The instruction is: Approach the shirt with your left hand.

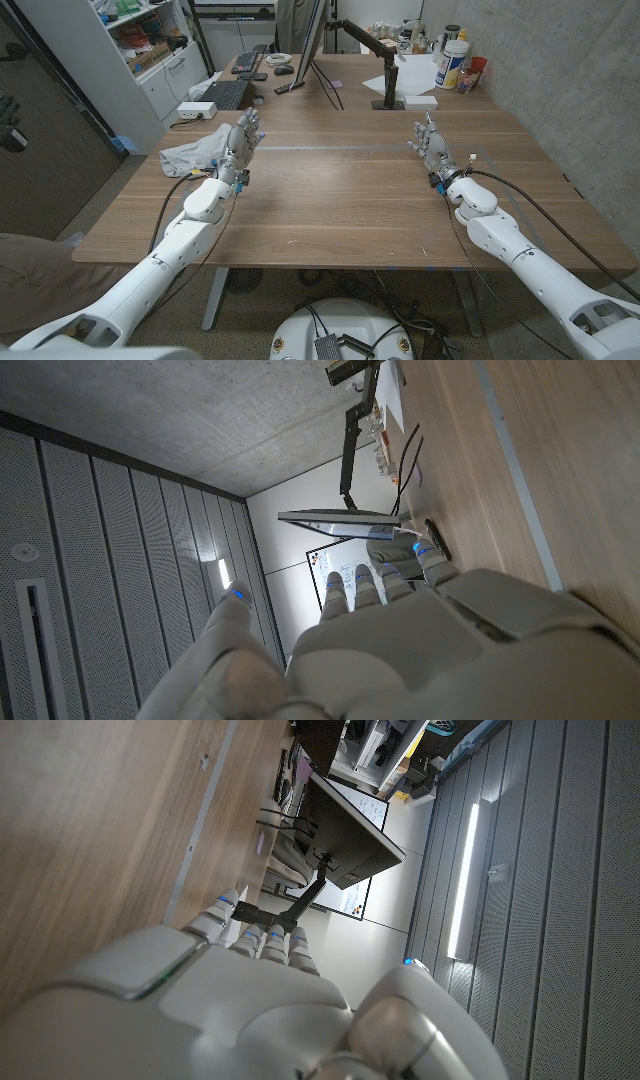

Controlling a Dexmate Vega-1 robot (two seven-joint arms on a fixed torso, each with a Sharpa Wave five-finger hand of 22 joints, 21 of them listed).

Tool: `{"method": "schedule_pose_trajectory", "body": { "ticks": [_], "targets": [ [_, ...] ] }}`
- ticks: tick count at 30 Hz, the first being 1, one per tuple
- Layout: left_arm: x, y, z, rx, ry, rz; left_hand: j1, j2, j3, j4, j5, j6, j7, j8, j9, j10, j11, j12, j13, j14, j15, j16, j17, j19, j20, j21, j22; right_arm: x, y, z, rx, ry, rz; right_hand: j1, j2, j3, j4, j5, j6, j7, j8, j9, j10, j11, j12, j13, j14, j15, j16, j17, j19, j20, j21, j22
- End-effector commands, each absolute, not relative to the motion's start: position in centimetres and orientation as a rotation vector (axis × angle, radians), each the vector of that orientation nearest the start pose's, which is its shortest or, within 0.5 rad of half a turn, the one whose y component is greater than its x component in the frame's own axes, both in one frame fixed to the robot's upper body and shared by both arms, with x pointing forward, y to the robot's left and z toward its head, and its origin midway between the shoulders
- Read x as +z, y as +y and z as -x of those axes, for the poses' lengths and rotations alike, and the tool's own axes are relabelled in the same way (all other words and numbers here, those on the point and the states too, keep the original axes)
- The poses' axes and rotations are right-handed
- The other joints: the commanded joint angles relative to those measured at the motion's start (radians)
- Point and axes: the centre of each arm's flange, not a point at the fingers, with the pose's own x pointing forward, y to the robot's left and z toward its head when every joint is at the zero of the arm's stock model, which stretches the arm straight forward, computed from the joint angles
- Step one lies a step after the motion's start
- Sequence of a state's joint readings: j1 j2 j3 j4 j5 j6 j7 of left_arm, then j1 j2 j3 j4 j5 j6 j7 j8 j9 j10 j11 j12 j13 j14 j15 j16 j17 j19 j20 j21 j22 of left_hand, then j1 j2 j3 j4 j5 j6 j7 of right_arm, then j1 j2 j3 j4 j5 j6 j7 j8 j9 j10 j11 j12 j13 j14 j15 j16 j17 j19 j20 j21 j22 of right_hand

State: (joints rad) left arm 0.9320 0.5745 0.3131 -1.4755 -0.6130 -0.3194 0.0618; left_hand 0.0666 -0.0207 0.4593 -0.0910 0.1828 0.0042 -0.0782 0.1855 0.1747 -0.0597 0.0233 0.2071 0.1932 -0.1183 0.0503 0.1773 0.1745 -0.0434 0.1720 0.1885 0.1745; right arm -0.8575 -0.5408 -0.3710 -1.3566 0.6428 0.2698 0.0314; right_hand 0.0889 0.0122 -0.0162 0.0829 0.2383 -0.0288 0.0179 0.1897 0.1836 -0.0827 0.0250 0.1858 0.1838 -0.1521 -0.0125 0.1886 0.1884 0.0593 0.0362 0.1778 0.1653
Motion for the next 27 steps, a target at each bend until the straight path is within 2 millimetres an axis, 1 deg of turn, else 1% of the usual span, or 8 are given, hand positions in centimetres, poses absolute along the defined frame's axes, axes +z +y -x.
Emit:
{"method": "schedule_pose_trajectory", "body": {
  "ticks": [1, 2, 12, 15, 16, 18, 19, 27],
  "targets": [
    [0.3, 31.1, -60.0, -0.052, -0.733, -0.066, 0.010, 0.002, 0.002, -0.004, 0.001, 0.011, 0.000, 0.007, 0.006, -0.009, 0.002, 0.005, 0.003, -0.023, -0.004, -0.003, 0.005, -0.020, -0.004, -0.006, 0.002, -2.1, -29.0, -64.4, 0.233, -0.607, -0.005, 0.006, 0.001, -0.004, 0.005, 0.002, -0.003, 0.007, 0.004, 0.004, -0.006, 0.000, 0.008, 0.004, -0.011, -0.003, 0.005, 0.004, -0.002, 0.009, 0.003, 0.003],
    [0.3, 31.1, -60.0, -0.052, -0.733, -0.066, 0.011, 0.003, 0.002, -0.005, 0.001, 0.012, 0.000, 0.006, 0.005, -0.014, 0.000, 0.003, 0.003, -0.037, -0.005, -0.005, 0.005, -0.039, -0.005, -0.011, 0.002, -2.1, -29.0, -64.4, 0.233, -0.607, -0.005, 0.006, 0.001, -0.004, 0.005, 0.002, -0.003, 0.007, 0.004, 0.004, -0.006, 0.000, 0.008, 0.004, -0.012, -0.003, 0.004, 0.004, -0.003, 0.009, 0.003, 0.003],
    [0.5, 31.2, -59.4, 0.008, -0.752, -0.114, 0.015, 0.007, 0.004, -0.009, 0.000, 0.011, 0.005, 0.004, 0.005, -0.038, -0.003, -0.005, 0.003, -0.082, -0.015, -0.010, 0.005, -0.065, -0.019, -0.012, 0.002, -1.8, -29.2, -64.1, 0.229, -0.612, 0.001, 0.005, 0.001, -0.005, 0.005, 0.002, -0.004, 0.008, 0.004, 0.004, -0.006, 0.000, 0.008, 0.004, -0.014, -0.003, 0.004, 0.005, -0.004, 0.009, 0.004, 0.003],
    [0.6, 31.3, -59.0, 0.036, -0.758, -0.150, 0.016, 0.009, 0.004, -0.010, -0.001, 0.011, 0.005, 0.003, 0.005, -0.041, -0.004, -0.005, 0.003, -0.087, -0.016, -0.010, 0.005, -0.071, -0.020, -0.013, 0.002, -1.8, -29.2, -64.0, 0.228, -0.614, 0.004, 0.005, 0.001, -0.006, 0.005, 0.002, -0.005, 0.007, 0.003, 0.004, -0.007, 0.002, 0.008, 0.004, -0.016, -0.003, 0.004, 0.005, -0.004, 0.007, 0.004, 0.003],
    [0.7, 31.5, -58.7, 0.075, -0.767, -0.190, 0.017, 0.009, 0.004, -0.010, -0.001, 0.011, 0.006, 0.003, 0.005, -0.042, -0.004, -0.005, 0.003, -0.088, -0.016, -0.009, 0.005, -0.073, -0.020, -0.013, 0.002, -1.8, -29.2, -63.9, 0.227, -0.618, 0.007, 0.005, 0.001, -0.006, 0.005, 0.002, -0.006, 0.007, 0.003, 0.004, -0.007, 0.002, 0.008, 0.004, -0.016, -0.002, 0.004, 0.005, -0.004, 0.007, 0.004, 0.002],
    [0.7, 31.5, -58.7, 0.078, -0.767, -0.192, 0.020, 0.012, 0.005, -0.012, -0.001, 0.009, 0.006, 0.003, 0.005, -0.051, -0.009, -0.007, 0.003, -0.104, -0.017, -0.010, 0.005, -0.091, -0.017, -0.016, 0.002, -1.8, -29.2, -63.9, 0.227, -0.619, 0.008, 0.005, 0.002, -0.006, 0.005, 0.002, -0.007, 0.007, 0.002, 0.004, -0.010, 0.001, 0.007, 0.004, -0.019, -0.001, 0.003, 0.005, -0.007, 0.007, 0.004, 0.002],
    [0.7, 31.5, -58.4, 0.115, -0.783, -0.210, 0.020, 0.012, 0.006, -0.012, -0.001, 0.010, 0.008, 0.003, 0.005, -0.052, -0.010, -0.008, 0.003, -0.107, -0.018, -0.010, 0.005, -0.092, -0.016, -0.015, 0.002, -1.7, -29.2, -63.9, 0.226, -0.619, 0.010, 0.004, 0.002, -0.006, 0.005, 0.002, -0.008, 0.007, 0.002, 0.004, -0.010, 0.001, 0.007, 0.004, -0.020, -0.001, 0.003, 0.005, -0.009, 0.008, 0.003, 0.002],
    [0.6, 31.6, -58.0, 0.160, -0.802, -0.239, 0.023, 0.014, 0.006, -0.015, -0.002, 0.012, 0.009, 0.003, 0.005, -0.052, -0.011, -0.006, 0.003, -0.102, -0.018, -0.003, 0.005, -0.101, -0.017, -0.013, 0.002, -1.5, -29.1, -63.9, 0.230, -0.622, 0.015, 0.002, 0.005, -0.008, 0.007, 0.002, -0.013, 0.004, 0.001, 0.004, -0.017, 0.000, 0.004, 0.004, -0.031, 0.001, 0.000, 0.005, -0.019, 0.009, 0.001, 0.002]
  ]
}}
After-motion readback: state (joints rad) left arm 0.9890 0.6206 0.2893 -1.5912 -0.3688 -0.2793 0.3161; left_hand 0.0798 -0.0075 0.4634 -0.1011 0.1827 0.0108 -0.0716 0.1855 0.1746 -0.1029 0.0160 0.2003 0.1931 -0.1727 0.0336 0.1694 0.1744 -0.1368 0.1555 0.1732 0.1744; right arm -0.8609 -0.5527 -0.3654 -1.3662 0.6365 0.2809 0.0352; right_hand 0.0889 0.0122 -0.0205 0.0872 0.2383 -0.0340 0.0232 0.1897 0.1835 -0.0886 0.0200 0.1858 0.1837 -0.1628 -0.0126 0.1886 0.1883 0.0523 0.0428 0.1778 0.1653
